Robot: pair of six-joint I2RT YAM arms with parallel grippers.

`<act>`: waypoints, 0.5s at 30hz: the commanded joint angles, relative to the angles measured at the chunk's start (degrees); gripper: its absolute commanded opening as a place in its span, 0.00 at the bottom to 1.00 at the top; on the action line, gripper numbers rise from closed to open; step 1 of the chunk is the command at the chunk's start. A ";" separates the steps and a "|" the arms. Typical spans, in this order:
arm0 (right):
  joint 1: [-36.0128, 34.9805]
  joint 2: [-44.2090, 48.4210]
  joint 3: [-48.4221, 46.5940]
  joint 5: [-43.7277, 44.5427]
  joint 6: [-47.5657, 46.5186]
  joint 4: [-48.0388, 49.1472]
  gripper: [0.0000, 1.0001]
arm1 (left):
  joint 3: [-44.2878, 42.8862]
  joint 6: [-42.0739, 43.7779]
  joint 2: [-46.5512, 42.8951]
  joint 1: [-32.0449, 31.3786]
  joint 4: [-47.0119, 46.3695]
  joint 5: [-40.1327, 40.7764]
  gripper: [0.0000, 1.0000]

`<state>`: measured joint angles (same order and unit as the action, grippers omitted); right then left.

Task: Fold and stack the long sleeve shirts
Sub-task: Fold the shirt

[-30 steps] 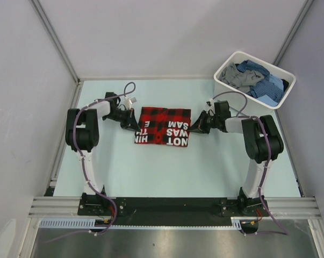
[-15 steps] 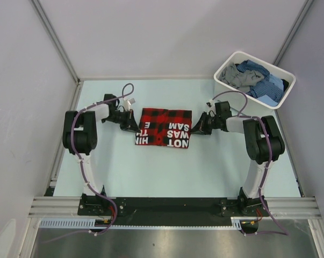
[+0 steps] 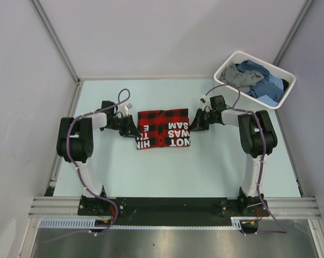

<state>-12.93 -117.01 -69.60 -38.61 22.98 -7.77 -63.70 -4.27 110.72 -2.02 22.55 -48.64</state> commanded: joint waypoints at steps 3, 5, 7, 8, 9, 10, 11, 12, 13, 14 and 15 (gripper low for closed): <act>2.29 5.82 -8.00 -2.52 -11.90 -16.72 0.34 | -1.76 -2.85 -7.52 3.76 -4.18 -1.97 0.50; 2.47 9.86 -10.11 -3.66 -14.80 -20.16 0.45 | -4.05 -0.23 -8.93 4.39 -3.04 -4.00 0.66; 2.21 12.67 -11.25 -5.41 -14.73 -20.45 0.57 | -6.78 0.58 -10.69 3.87 -3.29 -6.89 0.74; 1.86 13.21 -12.04 -6.38 -13.33 -17.22 0.64 | -7.48 -0.20 -10.61 3.26 -4.52 -7.17 0.79; 1.33 13.39 -12.05 -7.35 -11.14 -14.41 0.75 | -8.71 -0.99 -10.09 2.47 -5.40 -8.13 0.87; 0.72 13.13 -12.31 -8.57 -7.55 -11.42 0.96 | -9.42 -2.13 -9.21 0.11 -6.45 -9.35 0.91; 0.10 11.12 -13.79 -9.11 -5.43 -6.87 1.00 | -10.03 -5.45 -6.85 -1.13 -8.81 -10.67 0.95; -1.47 9.54 -15.20 -10.07 -3.49 -4.73 1.00 | -11.26 -7.40 -5.61 -3.40 -10.23 -11.47 0.99; -2.09 7.26 -16.69 -11.56 -1.64 -3.14 1.00 | -12.14 -9.33 -4.29 -4.38 -11.63 -11.91 1.00; -2.80 3.23 -18.18 -12.62 3.86 0.61 1.00 | -12.67 -14.74 -1.76 -5.35 -16.26 -13.31 1.00; -3.76 1.19 -19.94 -13.67 6.43 4.04 1.00 | -13.11 -18.19 -0.60 -6.67 -19.44 -13.06 1.00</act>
<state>-13.06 -107.50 -84.36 -46.28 17.50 -16.45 -74.15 -10.24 104.86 -3.11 14.37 -55.70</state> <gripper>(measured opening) 0.993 0.994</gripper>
